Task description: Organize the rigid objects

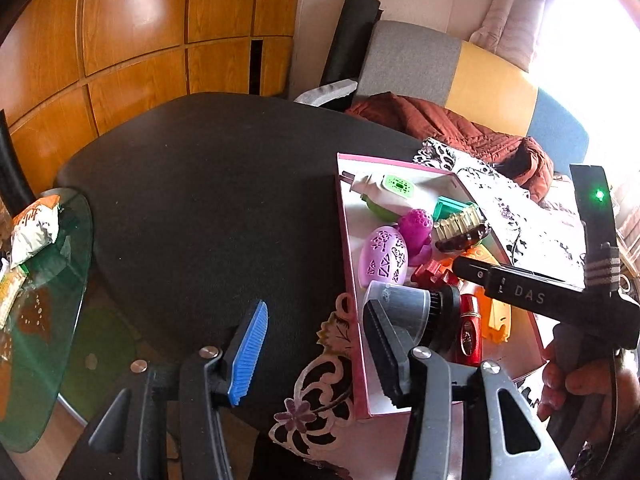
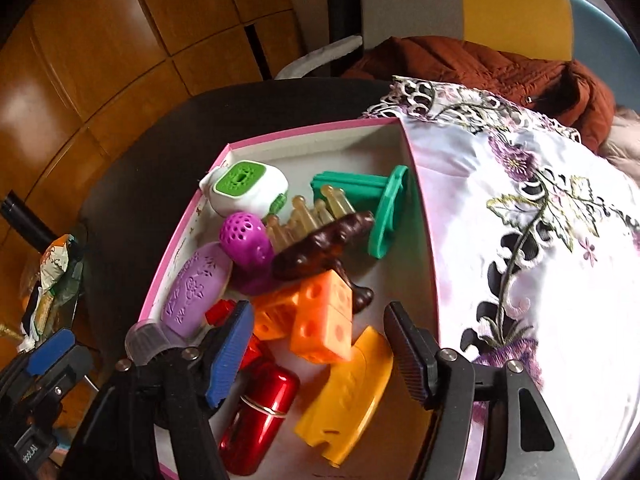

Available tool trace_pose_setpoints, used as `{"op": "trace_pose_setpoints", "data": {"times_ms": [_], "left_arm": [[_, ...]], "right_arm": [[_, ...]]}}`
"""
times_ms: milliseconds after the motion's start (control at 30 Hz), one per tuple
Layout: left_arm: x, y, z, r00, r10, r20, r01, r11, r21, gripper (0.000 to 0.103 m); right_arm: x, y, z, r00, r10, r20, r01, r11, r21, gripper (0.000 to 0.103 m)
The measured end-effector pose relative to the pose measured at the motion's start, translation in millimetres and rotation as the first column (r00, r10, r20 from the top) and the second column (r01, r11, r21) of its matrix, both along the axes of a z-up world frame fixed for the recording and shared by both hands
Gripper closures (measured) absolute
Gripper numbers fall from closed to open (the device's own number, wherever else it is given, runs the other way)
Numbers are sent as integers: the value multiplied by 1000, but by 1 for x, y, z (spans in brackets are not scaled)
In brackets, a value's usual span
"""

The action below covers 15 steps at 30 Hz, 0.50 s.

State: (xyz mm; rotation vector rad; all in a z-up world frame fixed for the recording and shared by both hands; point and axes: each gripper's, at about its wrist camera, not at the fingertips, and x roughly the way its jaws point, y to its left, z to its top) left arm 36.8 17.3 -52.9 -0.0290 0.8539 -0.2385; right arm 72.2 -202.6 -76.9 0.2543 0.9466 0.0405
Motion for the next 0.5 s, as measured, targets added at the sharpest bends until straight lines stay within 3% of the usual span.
{"op": "trace_pose_setpoints", "data": {"times_ms": [100, 200, 333, 500], "left_arm": [[-1, -1, 3, 1000, 6, 9, -6, 1000, -2, 53], [-3, -2, 8, 1000, 7, 16, -6, 1000, -2, 52], [-8, -6, 15, 999, -1, 39, 1, 1000, 4, 52], [-17, -14, 25, 997, -25, 73, 25, 1000, 0, 38]], "right_arm": [[-5, -1, 1, 1000, -2, 6, 2, 1000, 5, 34], [-12, 1, 6, 1000, -4, 30, 4, 1000, -17, 22], [-25, 3, 17, 997, -13, 75, 16, 999, -47, 16], [-47, 0, 33, 989, -52, 140, 64, 994, -85, 12]]}}
